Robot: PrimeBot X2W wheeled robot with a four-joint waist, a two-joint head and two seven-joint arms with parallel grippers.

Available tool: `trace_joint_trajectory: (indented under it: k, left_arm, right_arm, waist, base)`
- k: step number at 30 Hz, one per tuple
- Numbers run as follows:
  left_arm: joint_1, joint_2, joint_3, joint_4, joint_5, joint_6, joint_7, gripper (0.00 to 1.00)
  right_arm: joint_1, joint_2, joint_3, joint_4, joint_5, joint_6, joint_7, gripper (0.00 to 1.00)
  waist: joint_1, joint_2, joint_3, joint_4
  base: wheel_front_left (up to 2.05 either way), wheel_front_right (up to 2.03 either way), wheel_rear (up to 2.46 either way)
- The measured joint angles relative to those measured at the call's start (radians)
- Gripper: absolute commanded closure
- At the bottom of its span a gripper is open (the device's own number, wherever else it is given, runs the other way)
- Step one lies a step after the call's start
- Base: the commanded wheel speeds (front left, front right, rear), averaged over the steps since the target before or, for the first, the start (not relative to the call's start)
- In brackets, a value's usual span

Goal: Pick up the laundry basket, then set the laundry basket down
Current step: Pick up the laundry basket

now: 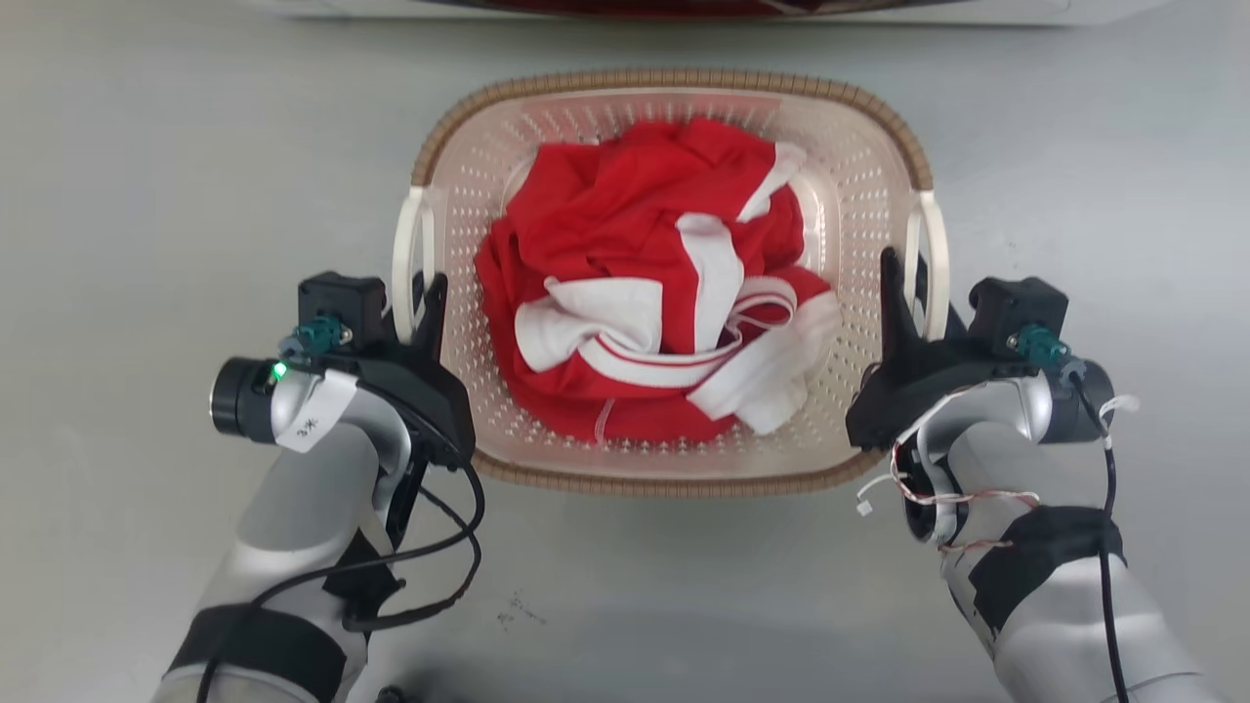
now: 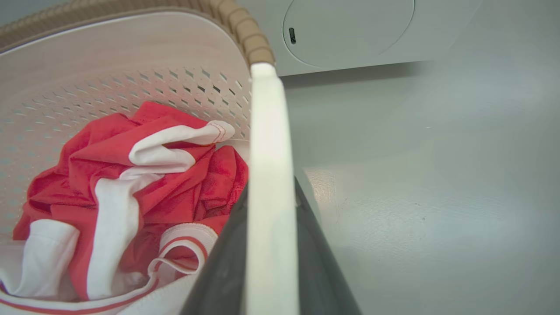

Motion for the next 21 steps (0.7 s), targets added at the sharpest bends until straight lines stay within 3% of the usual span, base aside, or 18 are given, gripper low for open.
trace_joint_trajectory:
  k: [21]
  left_arm:
    - [0.206, 0.002, -0.100, 0.044, -0.139, 0.002, 0.037, 1.00]
  right_arm:
    - [0.144, 0.006, 0.186, 0.113, 0.213, -0.001, 0.007, 1.00]
  waist:
    - [-0.0002, -0.0001, -0.300, -0.006]
  base:
    - [0.00, 0.00, 0.00]
